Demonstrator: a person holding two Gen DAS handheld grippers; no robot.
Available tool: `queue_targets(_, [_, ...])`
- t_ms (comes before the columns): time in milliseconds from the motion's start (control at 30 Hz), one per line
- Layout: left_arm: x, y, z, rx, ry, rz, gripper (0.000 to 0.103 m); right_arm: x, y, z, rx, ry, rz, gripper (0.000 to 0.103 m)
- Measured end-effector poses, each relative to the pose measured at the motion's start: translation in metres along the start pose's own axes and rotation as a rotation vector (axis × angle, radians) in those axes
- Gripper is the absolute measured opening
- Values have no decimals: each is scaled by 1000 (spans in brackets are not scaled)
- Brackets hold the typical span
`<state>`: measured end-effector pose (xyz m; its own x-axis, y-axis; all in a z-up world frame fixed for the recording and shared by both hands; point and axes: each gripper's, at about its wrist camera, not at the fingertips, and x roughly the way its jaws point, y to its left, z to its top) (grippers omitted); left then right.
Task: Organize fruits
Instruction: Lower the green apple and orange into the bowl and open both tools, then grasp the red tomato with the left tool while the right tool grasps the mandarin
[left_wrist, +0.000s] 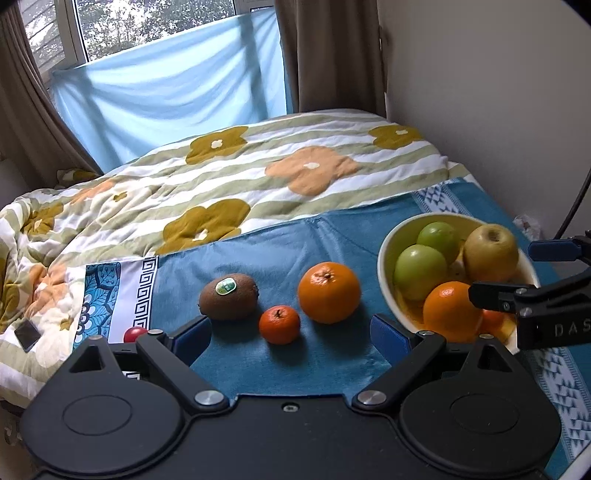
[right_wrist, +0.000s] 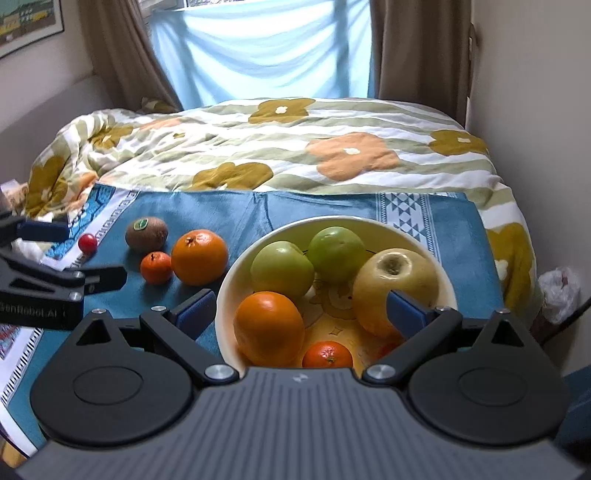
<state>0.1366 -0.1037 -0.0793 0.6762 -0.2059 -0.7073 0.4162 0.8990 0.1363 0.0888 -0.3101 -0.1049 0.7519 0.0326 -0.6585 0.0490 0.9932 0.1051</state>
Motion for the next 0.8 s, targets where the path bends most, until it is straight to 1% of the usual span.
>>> queue_targets(233, [-31,-7,1,-29,-44,8,95,-28,-12,7,53,-17,-4,103])
queue_targets(333, [-49,-9,1,-44,-72,13,95,-42,-14,12,48,-29,-6,103])
queue_targets(433, [-65,-7,2,-51,-93,33,95,-54,-14,18,36,-39,0,103])
queue_targets(533, [-78,-1,4,-64,-107,70,96,-62,-11,25,27,-44,22,103])
queue_targets(633, [-87,11,4,-78,-124,99,100,-66,-4,30,0,-49,43,103])
queue_targets(733, [-90,27,2,-80,-132,122,101,-66,4,35,-21,-52,52,103])
queue_targets(800, [-88,40,1,-80,-123,131,102,-65,11,38,-22,-49,57,103])
